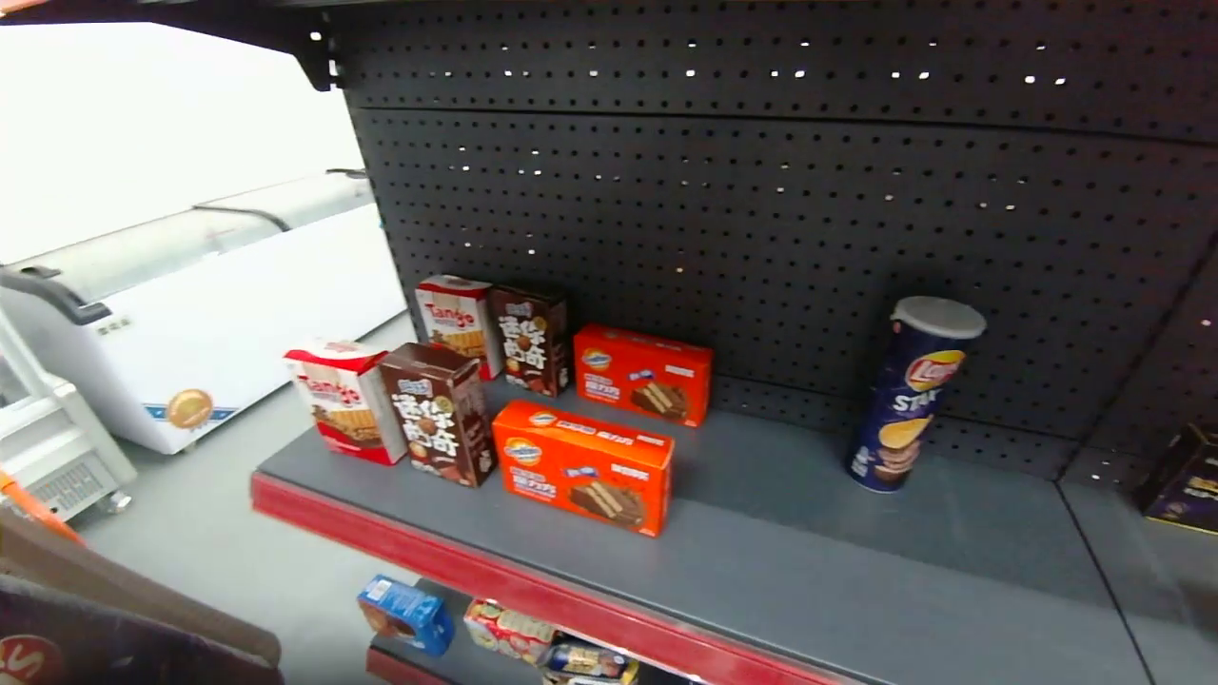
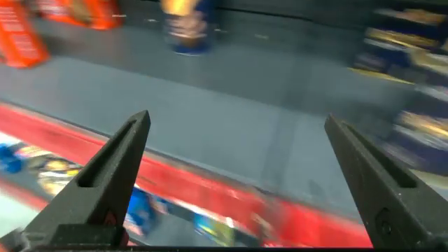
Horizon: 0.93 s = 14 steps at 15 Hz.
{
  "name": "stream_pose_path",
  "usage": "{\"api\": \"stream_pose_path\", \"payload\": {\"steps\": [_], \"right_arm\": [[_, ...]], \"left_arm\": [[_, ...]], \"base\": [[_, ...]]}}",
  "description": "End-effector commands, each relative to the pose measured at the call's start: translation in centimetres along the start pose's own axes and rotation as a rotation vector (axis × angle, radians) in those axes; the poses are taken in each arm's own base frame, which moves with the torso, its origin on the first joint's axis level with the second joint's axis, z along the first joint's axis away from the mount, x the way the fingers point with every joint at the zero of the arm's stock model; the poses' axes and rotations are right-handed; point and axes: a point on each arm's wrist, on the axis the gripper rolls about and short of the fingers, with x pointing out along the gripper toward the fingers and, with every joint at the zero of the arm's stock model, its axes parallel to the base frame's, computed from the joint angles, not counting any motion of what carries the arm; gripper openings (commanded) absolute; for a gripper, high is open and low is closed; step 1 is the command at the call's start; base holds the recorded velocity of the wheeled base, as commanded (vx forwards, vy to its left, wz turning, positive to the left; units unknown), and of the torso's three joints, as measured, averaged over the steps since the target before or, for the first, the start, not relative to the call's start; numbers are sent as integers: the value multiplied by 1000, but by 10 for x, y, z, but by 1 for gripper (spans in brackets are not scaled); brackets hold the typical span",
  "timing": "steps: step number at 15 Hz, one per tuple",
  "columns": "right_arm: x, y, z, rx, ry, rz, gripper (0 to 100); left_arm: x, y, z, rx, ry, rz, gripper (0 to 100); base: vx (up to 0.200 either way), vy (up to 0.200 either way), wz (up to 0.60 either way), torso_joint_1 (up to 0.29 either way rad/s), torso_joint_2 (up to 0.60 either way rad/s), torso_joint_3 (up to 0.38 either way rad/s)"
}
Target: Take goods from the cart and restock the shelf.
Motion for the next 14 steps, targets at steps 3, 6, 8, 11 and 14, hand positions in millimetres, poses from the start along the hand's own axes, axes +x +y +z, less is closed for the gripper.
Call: {"api": "stream_pose_path", "payload": {"steps": [3, 6, 8, 11, 14], "right_arm": [[0, 0, 0, 0, 1, 1, 100], [0, 0, 0, 0, 1, 1, 100], [0, 0, 0, 0, 1, 0, 100], [0, 0, 0, 0, -1, 0, 100], [0, 0, 0, 0, -1, 0, 100]], "left_arm": [[-1, 0, 0, 0, -4, 0, 0], [-2, 0, 0, 1, -10, -2, 0], [-3, -1, 0, 3, -16, -5, 0], [-3, -1, 2, 4, -23, -2, 0], [-5, -1, 6, 7, -45, 6, 0]], "base": [[0, 0, -600, 1, -1, 1], [0, 0, -600, 4, 1, 4], [0, 0, 0, 0, 0, 0], [0, 0, 0, 0, 0, 0], [0, 0, 0, 0, 0, 0]]}}
